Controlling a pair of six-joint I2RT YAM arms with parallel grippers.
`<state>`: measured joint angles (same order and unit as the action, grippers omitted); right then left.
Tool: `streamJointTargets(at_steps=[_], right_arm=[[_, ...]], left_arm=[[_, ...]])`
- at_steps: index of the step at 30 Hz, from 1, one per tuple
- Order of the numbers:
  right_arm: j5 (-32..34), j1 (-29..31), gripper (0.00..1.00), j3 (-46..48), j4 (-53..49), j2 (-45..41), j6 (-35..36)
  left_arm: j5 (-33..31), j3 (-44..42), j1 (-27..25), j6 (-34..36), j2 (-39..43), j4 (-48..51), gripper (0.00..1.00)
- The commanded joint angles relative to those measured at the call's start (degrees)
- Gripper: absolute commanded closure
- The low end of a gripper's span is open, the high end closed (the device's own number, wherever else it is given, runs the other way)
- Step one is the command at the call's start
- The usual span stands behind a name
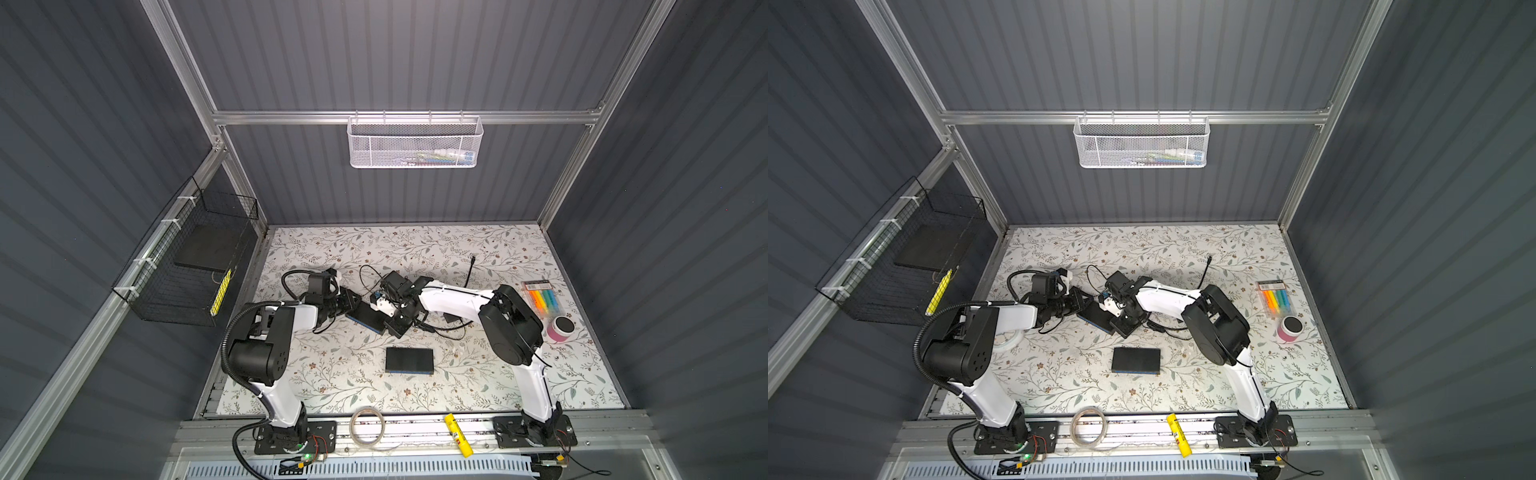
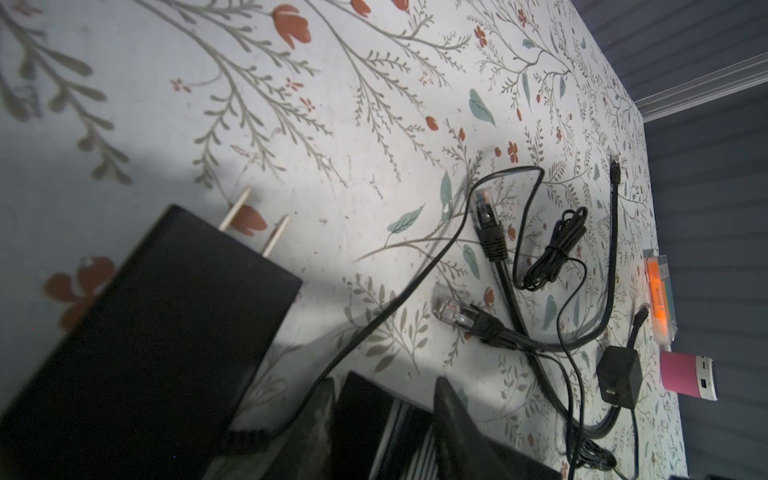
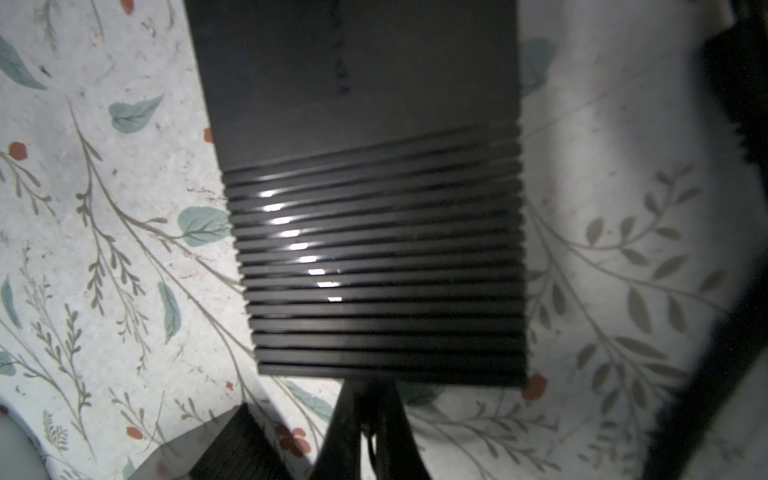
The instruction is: Insert the plug into the switch port
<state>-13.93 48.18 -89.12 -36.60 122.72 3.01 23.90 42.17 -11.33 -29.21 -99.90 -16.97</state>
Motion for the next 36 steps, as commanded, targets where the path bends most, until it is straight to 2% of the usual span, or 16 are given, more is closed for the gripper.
streamJointTargets(at_steps=[1,19,26,36], right_arm=[[-0.38,0.48,1.00,-3.74,16.73,3.39,0.52],[-1.52,0.60,1.00,-9.35,16.66,4.96,-0.46],[-1.81,0.77,1.00,-11.77,11.24,5.19,3.00],[-3.61,0.77,1.00,-16.68,4.72,7.11,3.88]], left_arm=[[10.61,-3.35,-6.06,-4.29,-2.03,7.35,0.61],[10.40,-4.91,-7.39,-5.90,-2.57,5.14,0.61],[10.19,-4.83,-7.99,-5.98,-3.36,4.07,0.61],[9.25,-4.47,-8.53,-4.99,-3.64,3.91,0.61]])
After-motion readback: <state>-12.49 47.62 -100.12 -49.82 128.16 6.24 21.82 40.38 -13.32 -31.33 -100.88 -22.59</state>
